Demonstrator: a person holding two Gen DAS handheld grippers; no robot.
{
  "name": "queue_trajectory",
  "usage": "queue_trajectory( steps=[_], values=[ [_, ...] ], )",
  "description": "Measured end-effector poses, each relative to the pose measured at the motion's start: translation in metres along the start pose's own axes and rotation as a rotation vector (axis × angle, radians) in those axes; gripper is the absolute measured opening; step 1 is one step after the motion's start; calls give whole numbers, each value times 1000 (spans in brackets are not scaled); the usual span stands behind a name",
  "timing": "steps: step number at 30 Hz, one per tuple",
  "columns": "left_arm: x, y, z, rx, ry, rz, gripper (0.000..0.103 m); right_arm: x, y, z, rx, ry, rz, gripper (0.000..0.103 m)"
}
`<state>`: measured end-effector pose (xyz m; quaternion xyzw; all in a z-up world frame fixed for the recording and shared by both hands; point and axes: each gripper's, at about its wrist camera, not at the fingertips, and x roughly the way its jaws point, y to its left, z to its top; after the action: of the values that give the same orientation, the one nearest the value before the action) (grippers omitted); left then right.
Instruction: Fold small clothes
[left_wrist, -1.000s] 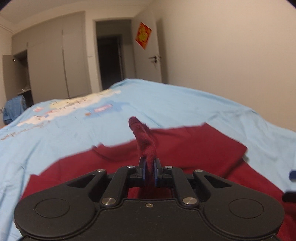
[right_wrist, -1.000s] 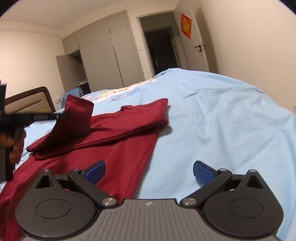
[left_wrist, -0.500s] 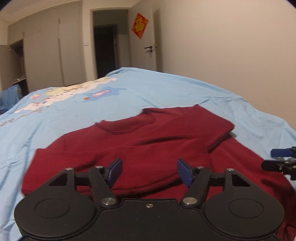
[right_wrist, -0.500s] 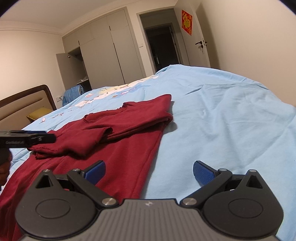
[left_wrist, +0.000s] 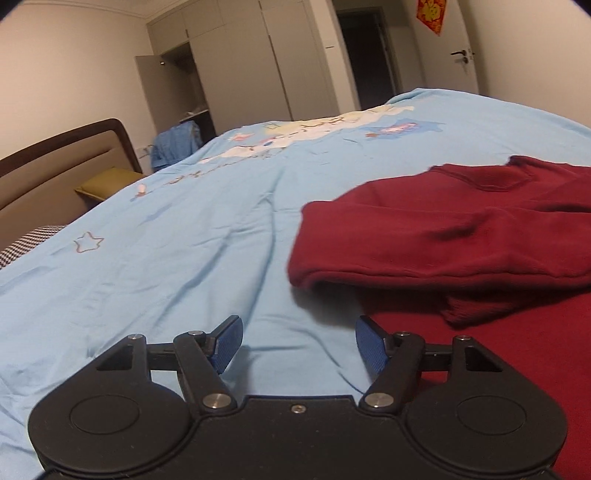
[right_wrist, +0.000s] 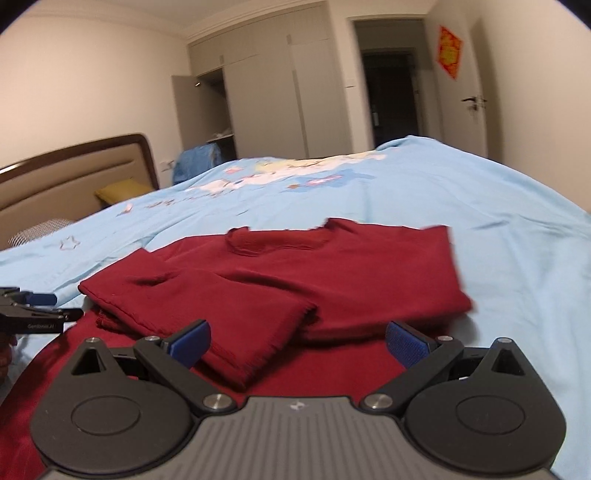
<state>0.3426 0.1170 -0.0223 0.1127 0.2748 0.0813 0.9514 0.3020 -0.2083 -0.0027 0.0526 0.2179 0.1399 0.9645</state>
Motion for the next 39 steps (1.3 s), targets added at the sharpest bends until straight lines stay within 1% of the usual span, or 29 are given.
queue_trajectory(
  steps=[2,4,7,9,13,15,17,18,19,20,22,23,29,34,36,38,39],
  values=[
    [8,6,5,-20,-8,18,69,16,8,5,-17,6,1,103],
    [14,12,11,-61,-25,16,69,31,12,6,-23,20,1,103],
    [17,14,19,-87,-74,10,69,51,15,-5,-29,66,-12,103],
    [22,11,25,-80,-89,18,68,54,15,-12,-39,64,-18,103],
    [37,2,30,-32,-75,40,60,54,11,-15,-25,64,-3,103],
    [42,-1,29,-12,-65,41,54,54,9,-16,-14,65,6,103],
    [42,-3,27,6,-74,26,38,54,8,-17,-11,62,9,103],
    [41,-5,27,22,-87,24,32,54,7,-17,-12,61,9,103],
    [38,-7,26,40,-103,31,22,54,7,-17,-12,60,10,103],
    [35,-9,25,60,-123,38,15,54,7,-17,-11,59,10,103],
    [30,-13,25,97,-143,62,10,54,7,-17,-8,58,13,103],
    [29,-12,24,104,-135,65,9,53,6,-17,-6,57,15,103],
    [33,-8,11,87,-25,38,7,52,5,-18,0,52,21,103],
    [39,-9,9,97,9,35,8,53,5,-18,0,50,21,103],
    [38,-7,9,90,8,23,9,52,5,-19,0,48,21,103],
    [34,-4,9,84,7,22,18,52,5,-19,0,46,21,103],
    [30,-3,9,82,8,33,21,52,5,-19,1,44,22,103]
  ],
)
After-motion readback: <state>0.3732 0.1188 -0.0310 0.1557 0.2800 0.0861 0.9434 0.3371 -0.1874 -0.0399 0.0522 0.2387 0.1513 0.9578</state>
